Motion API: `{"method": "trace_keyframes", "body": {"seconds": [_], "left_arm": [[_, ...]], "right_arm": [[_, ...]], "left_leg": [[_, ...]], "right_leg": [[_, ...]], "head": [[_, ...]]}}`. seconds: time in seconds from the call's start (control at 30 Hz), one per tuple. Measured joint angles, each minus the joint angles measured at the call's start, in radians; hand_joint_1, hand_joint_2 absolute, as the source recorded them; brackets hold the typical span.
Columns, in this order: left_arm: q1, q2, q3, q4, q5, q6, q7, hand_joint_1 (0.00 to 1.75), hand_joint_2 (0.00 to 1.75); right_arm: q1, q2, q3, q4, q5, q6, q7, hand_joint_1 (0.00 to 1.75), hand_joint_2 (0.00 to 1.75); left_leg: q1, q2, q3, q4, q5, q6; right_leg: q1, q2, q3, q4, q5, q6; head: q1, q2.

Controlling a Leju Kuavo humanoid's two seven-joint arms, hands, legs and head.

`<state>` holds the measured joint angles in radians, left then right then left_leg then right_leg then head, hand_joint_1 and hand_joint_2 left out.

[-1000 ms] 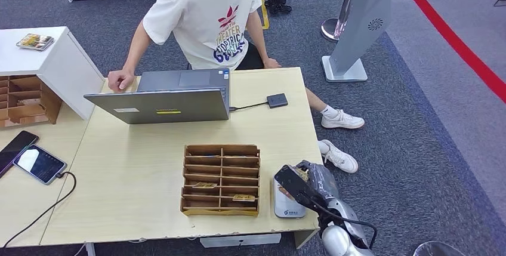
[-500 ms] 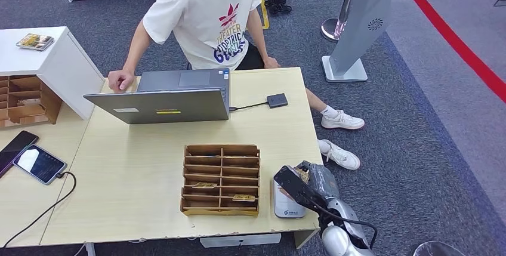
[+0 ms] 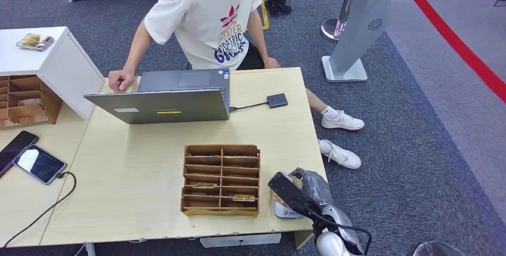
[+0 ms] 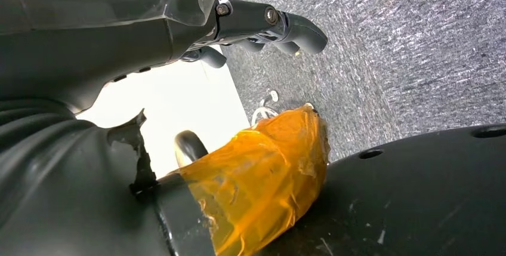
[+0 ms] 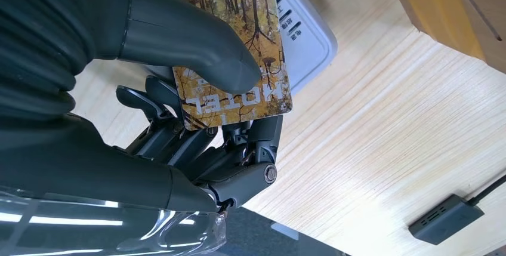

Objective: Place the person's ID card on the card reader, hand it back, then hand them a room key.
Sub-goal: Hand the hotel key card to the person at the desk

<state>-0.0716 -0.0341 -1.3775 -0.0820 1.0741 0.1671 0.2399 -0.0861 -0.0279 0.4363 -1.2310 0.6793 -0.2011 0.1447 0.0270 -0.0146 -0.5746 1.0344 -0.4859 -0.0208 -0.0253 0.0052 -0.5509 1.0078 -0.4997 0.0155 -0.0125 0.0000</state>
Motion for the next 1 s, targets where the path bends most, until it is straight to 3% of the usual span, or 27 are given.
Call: {"method": "trace_keyframes", "body": {"seconds": [1.0], "left_arm": [[0.0, -0.001, -0.001, 0.005, 0.014, 0.0, 0.0, 0.0, 0.0]], "right_arm": [[0.015, 0.002, 0.0, 0.0, 0.0, -0.008, -0.001, 1.75, 1.75]], "left_leg": [[0.0, 0.0, 0.001, 0.0, 0.0, 0.0]], "right_leg": [[0.0, 0.0, 0.0, 0.0, 0.0, 0.0]], "head": [[0.0, 0.0]]}}
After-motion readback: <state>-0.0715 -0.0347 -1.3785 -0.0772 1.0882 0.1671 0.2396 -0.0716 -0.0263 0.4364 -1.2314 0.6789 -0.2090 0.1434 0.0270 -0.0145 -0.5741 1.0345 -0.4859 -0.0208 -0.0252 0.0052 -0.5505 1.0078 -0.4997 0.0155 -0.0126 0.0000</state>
